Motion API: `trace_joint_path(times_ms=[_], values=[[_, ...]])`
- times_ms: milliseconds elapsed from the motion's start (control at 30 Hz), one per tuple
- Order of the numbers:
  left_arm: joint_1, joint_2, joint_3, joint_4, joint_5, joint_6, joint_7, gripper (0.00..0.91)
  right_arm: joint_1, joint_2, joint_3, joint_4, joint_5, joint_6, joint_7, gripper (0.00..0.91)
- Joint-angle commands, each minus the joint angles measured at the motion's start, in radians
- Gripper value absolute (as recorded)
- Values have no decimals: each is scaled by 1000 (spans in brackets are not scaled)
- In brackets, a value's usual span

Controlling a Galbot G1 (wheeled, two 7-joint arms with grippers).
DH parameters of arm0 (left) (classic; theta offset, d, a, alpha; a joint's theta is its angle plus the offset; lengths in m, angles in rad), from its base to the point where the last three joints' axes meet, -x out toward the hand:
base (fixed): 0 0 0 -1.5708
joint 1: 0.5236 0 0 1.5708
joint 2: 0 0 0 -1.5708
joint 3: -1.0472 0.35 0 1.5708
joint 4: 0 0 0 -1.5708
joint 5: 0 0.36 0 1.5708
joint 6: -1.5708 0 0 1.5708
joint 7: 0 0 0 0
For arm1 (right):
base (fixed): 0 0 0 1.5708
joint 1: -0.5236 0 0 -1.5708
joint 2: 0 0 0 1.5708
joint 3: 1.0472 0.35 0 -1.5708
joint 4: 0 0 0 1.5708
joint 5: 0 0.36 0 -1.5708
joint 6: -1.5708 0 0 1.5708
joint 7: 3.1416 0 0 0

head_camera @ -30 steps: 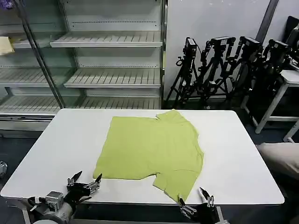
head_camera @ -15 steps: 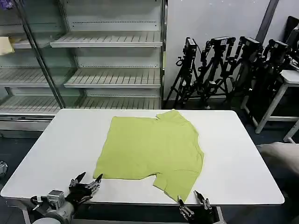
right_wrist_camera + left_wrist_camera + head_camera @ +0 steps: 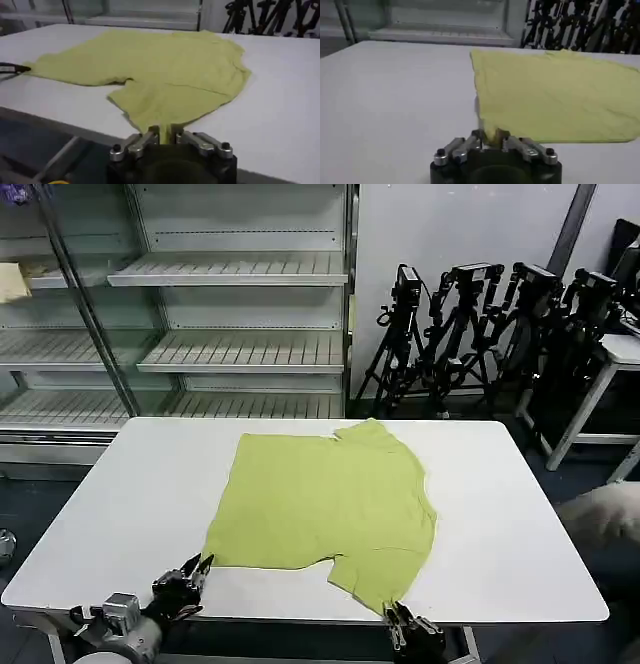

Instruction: Fold and organize the clothes.

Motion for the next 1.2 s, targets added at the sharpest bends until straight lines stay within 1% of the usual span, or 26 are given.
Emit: trace_joint_path(times_ms=[33, 133, 233, 333, 500, 600, 633, 733, 967, 1100, 1200], values=[[-40, 5, -1, -35, -44, 3, -7, 20, 29, -3, 20, 21, 9, 22, -3, 0], [-66, 5, 22, -32, -52, 3, -26, 20, 70, -6, 40, 42, 15, 19, -13, 0], [-117, -4, 36, -14, -65, 3, -42, 20, 135, -10, 44, 21, 33, 11, -12, 0], [-166, -2, 45, 6, -97, 3, -61, 10, 212, -19, 50, -28, 74, -4, -3, 0], [-252, 1, 67, 48, -118, 3, -77, 20, 335, -41, 60, -99, 130, -22, -12, 0], [-305, 0, 79, 100, -128, 3, -84, 20, 398, -52, 58, -157, 158, -20, -23, 0], [-322, 0, 83, 108, -129, 3, -85, 20, 423, -58, 58, -182, 179, -14, -27, 0], [-357, -1, 88, 156, -136, 3, -85, 20, 486, -60, 59, -234, 203, 2, -37, 0], [-425, 2, 101, 226, -142, 3, -82, 20, 592, -58, 47, -325, 215, 5, -66, 0], [-448, 0, 111, 260, -142, 3, -79, 20, 645, -48, 35, -408, 209, 9, -84, 0], [-463, -4, 117, 285, -142, 2, -76, 20, 666, -41, 26, -443, 197, 20, -95, 0]])
